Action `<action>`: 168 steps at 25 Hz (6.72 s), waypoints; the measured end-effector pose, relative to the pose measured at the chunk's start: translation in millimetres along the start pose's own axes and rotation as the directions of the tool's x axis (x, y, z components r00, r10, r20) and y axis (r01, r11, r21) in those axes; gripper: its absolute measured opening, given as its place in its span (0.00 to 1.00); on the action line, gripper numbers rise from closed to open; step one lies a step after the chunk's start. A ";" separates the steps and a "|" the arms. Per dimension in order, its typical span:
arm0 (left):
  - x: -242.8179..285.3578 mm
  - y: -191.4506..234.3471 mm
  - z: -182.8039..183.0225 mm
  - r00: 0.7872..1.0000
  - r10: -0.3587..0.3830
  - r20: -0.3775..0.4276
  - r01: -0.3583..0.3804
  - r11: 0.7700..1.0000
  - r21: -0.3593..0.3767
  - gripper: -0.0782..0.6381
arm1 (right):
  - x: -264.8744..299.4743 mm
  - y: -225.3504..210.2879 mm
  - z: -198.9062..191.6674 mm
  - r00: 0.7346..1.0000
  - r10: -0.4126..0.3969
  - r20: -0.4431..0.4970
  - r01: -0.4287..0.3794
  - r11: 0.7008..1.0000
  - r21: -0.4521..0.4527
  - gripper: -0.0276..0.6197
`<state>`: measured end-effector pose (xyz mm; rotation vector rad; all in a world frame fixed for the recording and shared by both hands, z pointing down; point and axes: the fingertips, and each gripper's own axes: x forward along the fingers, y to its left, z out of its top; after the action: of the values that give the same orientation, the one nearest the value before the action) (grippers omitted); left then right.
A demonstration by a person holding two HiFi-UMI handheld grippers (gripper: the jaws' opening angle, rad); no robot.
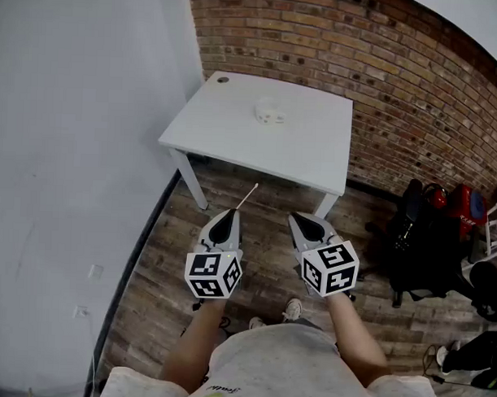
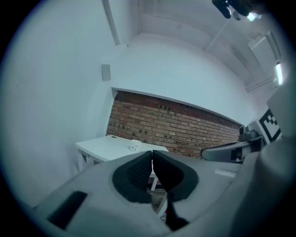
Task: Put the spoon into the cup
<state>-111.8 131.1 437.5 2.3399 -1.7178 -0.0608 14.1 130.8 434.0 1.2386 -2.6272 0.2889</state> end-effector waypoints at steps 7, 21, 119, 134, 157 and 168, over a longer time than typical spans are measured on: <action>-2.0 4.3 0.4 1.000 -0.009 -0.006 0.009 1.000 0.003 0.12 | 1.9 0.2 -1.4 1.000 -0.027 0.005 0.027 0.999 0.022 0.06; 39.4 34.5 -5.6 0.999 0.029 -0.030 -0.028 1.000 0.006 0.12 | 54.7 -22.6 0.9 1.000 0.016 0.000 -0.016 0.999 0.032 0.06; 539.7 187.2 2.7 0.924 -0.193 -0.331 0.206 0.979 0.003 0.12 | 435.3 -299.8 107.8 0.990 -0.115 -0.087 0.125 0.985 0.117 0.06; 542.7 185.4 -0.9 0.911 -0.234 -0.338 0.241 0.970 -0.022 0.21 | 437.6 -299.1 105.2 0.987 -0.131 -0.094 0.142 0.982 0.127 0.06; 465.3 156.9 34.9 0.961 -0.141 -0.237 0.149 0.989 0.018 0.18 | 377.4 -263.6 109.4 0.998 -0.040 -0.042 0.044 0.995 0.090 0.06; 429.7 131.3 37.9 0.972 -0.091 -0.214 0.106 0.993 0.057 0.10 | 340.9 -255.2 104.1 1.000 0.002 -0.028 0.000 0.998 0.067 0.06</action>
<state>-108.4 -318.3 474.6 2.3806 -1.5248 0.2249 -11.1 -306.5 451.5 1.2448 -2.6147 0.3952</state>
